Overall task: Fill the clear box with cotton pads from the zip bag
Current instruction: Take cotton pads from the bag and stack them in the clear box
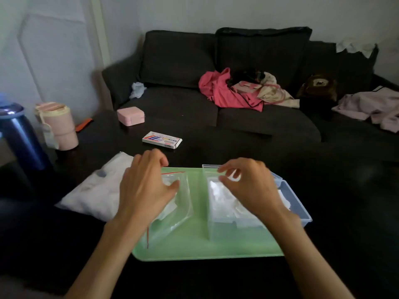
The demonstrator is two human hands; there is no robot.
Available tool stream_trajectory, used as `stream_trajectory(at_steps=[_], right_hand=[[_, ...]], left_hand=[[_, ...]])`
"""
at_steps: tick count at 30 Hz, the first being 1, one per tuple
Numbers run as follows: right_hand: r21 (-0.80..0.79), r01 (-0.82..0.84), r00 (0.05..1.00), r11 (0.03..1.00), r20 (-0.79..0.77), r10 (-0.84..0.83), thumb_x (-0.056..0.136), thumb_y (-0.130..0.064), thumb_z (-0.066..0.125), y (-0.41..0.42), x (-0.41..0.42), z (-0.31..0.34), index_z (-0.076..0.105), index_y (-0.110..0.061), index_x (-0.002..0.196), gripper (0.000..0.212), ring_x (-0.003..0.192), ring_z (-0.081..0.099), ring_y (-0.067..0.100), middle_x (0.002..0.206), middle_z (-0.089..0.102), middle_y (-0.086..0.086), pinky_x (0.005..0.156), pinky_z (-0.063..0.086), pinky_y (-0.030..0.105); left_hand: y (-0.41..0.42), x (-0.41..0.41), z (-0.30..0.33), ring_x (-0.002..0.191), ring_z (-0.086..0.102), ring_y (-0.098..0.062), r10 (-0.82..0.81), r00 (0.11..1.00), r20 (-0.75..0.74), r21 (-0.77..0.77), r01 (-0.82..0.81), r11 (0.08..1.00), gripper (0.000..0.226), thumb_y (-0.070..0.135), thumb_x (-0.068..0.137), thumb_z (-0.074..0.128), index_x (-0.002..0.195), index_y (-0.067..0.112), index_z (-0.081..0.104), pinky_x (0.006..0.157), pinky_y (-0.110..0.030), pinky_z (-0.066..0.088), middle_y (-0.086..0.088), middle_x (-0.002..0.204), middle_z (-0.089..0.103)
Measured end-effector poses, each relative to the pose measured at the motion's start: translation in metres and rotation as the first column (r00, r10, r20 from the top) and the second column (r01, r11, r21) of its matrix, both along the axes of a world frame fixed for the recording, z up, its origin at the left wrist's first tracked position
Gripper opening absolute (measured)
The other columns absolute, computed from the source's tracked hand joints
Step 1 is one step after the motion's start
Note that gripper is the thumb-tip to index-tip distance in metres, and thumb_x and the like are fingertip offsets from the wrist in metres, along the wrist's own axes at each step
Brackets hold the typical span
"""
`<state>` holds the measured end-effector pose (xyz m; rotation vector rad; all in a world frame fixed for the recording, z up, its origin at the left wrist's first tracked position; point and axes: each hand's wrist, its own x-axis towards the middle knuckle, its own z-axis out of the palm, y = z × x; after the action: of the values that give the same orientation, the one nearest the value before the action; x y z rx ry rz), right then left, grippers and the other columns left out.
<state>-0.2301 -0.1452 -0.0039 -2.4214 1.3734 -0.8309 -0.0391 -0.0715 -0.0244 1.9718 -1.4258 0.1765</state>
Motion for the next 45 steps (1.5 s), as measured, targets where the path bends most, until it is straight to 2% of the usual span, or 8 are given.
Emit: stream_trajectory(at_steps=[5, 11, 16, 21, 30, 35, 40, 45], right_hand=[[-0.078, -0.268, 0.943, 0.960, -0.225, 0.245, 0.081, -0.028, 0.066, 0.018, 0.063, -0.034, 0.069, -0.032, 0.105, 0.024, 0.103, 0.045, 0.017, 0.099, 0.059, -0.004, 0.086, 0.031, 0.029], [-0.189, -0.293, 0.886, 0.937, -0.422, 0.191, 0.079, -0.026, 0.066, 0.019, 0.098, -0.058, 0.052, -0.039, 0.127, 0.051, 0.103, 0.039, 0.020, 0.107, 0.046, -0.003, 0.081, 0.023, 0.029], [-0.262, -0.256, 0.917, 0.931, -0.371, 0.148, 0.072, -0.034, 0.076, 0.017, 0.110, -0.064, 0.061, -0.038, 0.118, 0.048, 0.092, 0.047, 0.021, 0.096, 0.052, -0.002, 0.077, 0.030, 0.031], [-0.232, -0.283, 0.913, 0.931, -0.364, 0.187, 0.070, -0.033, 0.077, 0.015, 0.103, -0.065, 0.069, -0.030, 0.089, 0.020, 0.092, 0.046, 0.019, 0.095, 0.051, -0.005, 0.076, 0.027, 0.028], [-0.141, -0.374, 0.926, 0.917, -0.103, 0.362, 0.072, -0.011, 0.072, 0.020, 0.070, -0.042, 0.056, -0.022, 0.080, 0.021, 0.101, 0.057, 0.017, 0.102, 0.067, -0.008, 0.081, 0.047, 0.032], [0.169, -0.213, 0.903, 0.962, 0.411, 0.128, 0.080, -0.015, 0.073, 0.021, 0.047, -0.028, 0.062, -0.018, 0.103, 0.026, 0.079, 0.069, 0.011, 0.084, 0.072, -0.008, 0.070, 0.054, 0.025], [0.624, -0.469, 0.698, 0.625, 0.695, -0.171, 0.080, -0.014, 0.070, 0.016, 0.027, -0.013, 0.072, -0.010, 0.096, 0.017, 0.086, 0.071, 0.014, 0.097, 0.074, 0.008, 0.072, 0.056, 0.018], [0.663, -0.553, 0.663, 0.505, 0.717, -0.215, 0.070, -0.021, 0.073, 0.013, 0.014, -0.010, 0.075, -0.013, 0.092, 0.023, 0.090, 0.070, 0.015, 0.100, 0.073, 0.007, 0.076, 0.056, 0.021]], left_hand=[[0.033, 0.049, -0.015, 0.095, 0.061, -0.019, 0.036, 0.990, -0.136, 0.157, -0.015, 0.987, 0.035, 0.011, 0.071, 0.076, 0.057, 0.038, 0.058, 0.081, -0.041, 0.049, 0.010, 0.095, 0.063], [0.046, 0.065, -0.035, 0.098, 0.063, -0.011, 0.076, 0.966, -0.248, 0.122, -0.046, 0.991, 0.011, 0.036, 0.082, 0.068, 0.090, 0.043, 0.064, 0.083, -0.031, 0.048, 0.013, 0.100, 0.067], [0.048, 0.052, -0.032, 0.093, 0.056, -0.009, 0.075, 0.971, -0.228, 0.211, -0.026, 0.977, 0.066, 0.075, 0.056, 0.062, 0.111, 0.041, 0.047, 0.073, -0.028, 0.046, 0.019, 0.095, 0.051], [0.042, 0.046, -0.037, 0.103, 0.052, -0.015, 0.099, 0.995, -0.022, 0.217, -0.092, 0.972, 0.060, 0.037, 0.066, 0.074, 0.116, 0.032, 0.041, 0.071, -0.027, 0.035, 0.010, 0.110, 0.054], [0.032, 0.043, -0.035, 0.106, 0.046, -0.017, 0.106, 0.990, 0.096, 0.282, -0.129, 0.951, 0.055, 0.023, 0.070, 0.072, 0.116, 0.029, 0.042, 0.072, -0.026, 0.028, 0.008, 0.117, 0.049], [0.028, 0.047, -0.028, 0.112, 0.044, -0.017, 0.094, 0.993, 0.075, 0.328, -0.114, 0.938, 0.049, 0.029, 0.068, 0.075, 0.111, 0.033, 0.051, 0.082, -0.028, 0.033, 0.008, 0.119, 0.049], [0.015, 0.025, -0.001, 0.087, 0.056, -0.004, -0.153, 0.941, -0.303, -0.258, 0.074, 0.963, 0.005, 0.037, 0.084, 0.065, 0.079, 0.037, 0.061, 0.076, -0.019, 0.044, 0.018, 0.088, 0.064], [0.007, -0.010, 0.009, 0.084, 0.061, 0.010, -0.283, 0.672, -0.684, -0.117, 0.281, 0.952, 0.039, 0.064, 0.070, 0.060, 0.095, 0.036, 0.066, 0.075, -0.016, 0.047, 0.024, 0.088, 0.069]])
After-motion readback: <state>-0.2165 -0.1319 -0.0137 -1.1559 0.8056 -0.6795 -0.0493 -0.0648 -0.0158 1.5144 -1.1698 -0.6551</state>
